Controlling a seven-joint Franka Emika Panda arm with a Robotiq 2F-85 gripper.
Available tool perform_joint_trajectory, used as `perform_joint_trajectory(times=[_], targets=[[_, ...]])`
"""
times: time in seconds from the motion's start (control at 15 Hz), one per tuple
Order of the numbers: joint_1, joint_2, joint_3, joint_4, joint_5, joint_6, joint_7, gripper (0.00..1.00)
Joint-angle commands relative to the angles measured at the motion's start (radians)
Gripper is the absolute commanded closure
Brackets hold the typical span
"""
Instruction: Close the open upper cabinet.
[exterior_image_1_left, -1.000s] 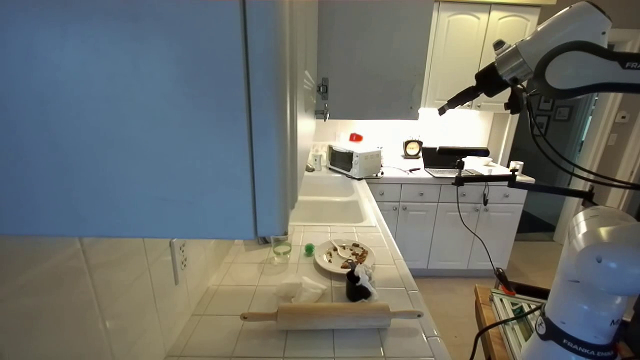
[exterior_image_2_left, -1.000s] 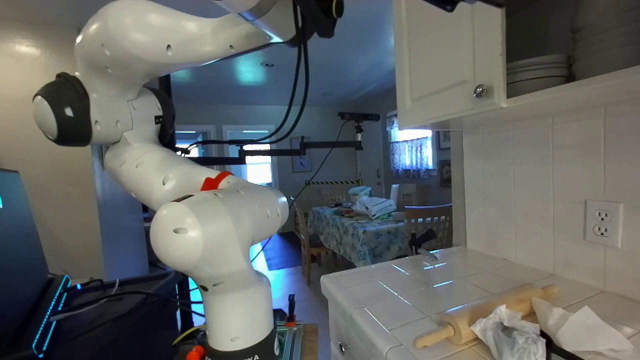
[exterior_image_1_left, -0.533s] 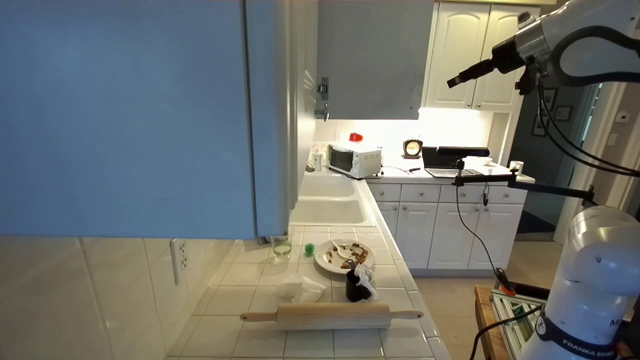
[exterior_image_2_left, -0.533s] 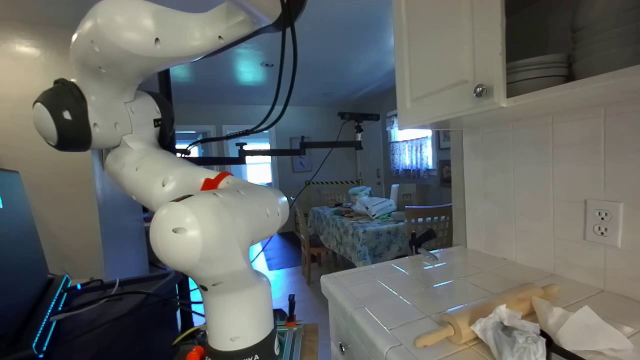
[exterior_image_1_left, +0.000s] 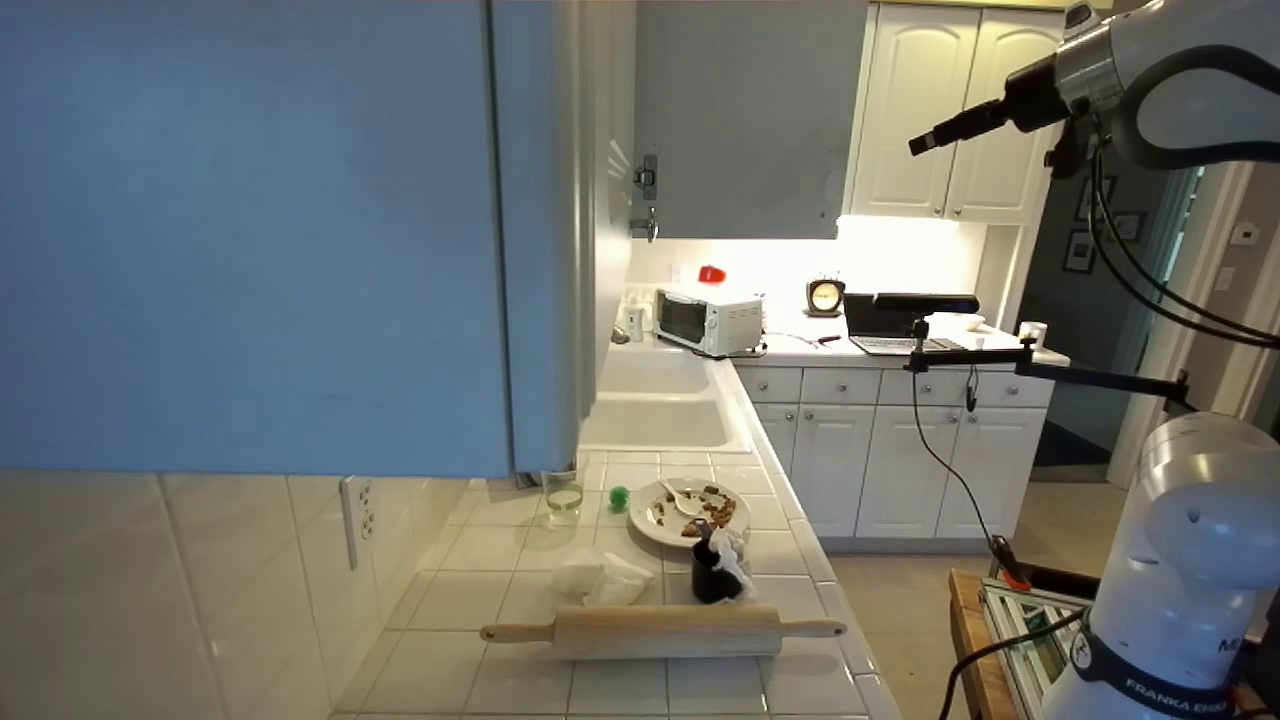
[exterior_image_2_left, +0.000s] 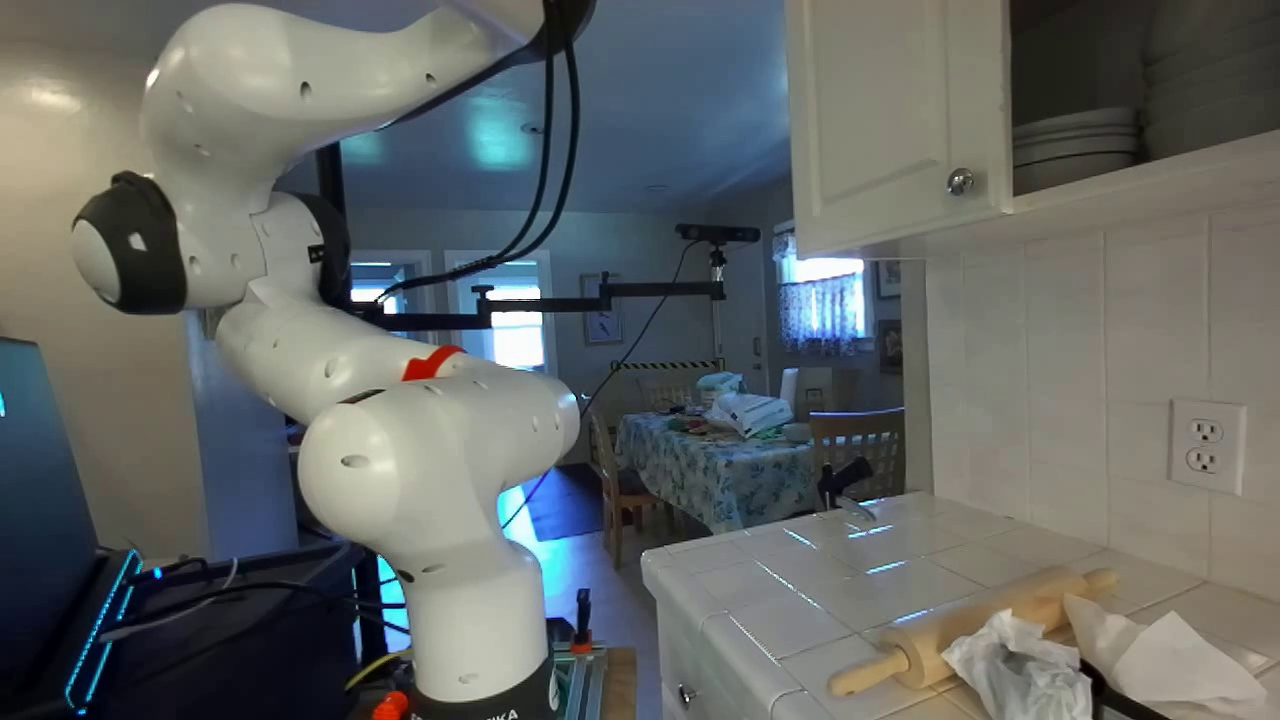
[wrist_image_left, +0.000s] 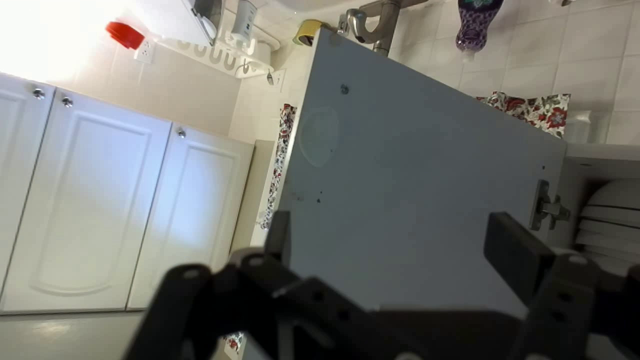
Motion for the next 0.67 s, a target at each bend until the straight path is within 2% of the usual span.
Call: perform_joint_trajectory(times=[0.0, 0.33, 0.6], targets=[[0.009, 0.000, -0.004, 0.004, -0.013, -0.004, 0.009, 0.00], [0.014, 0.017, -0.048, 0.067, -0.037, 0.102, -0.034, 0.00], [0.033, 0.008, -0.116, 0.113, -0.031, 0.107, -0.081, 0.00]])
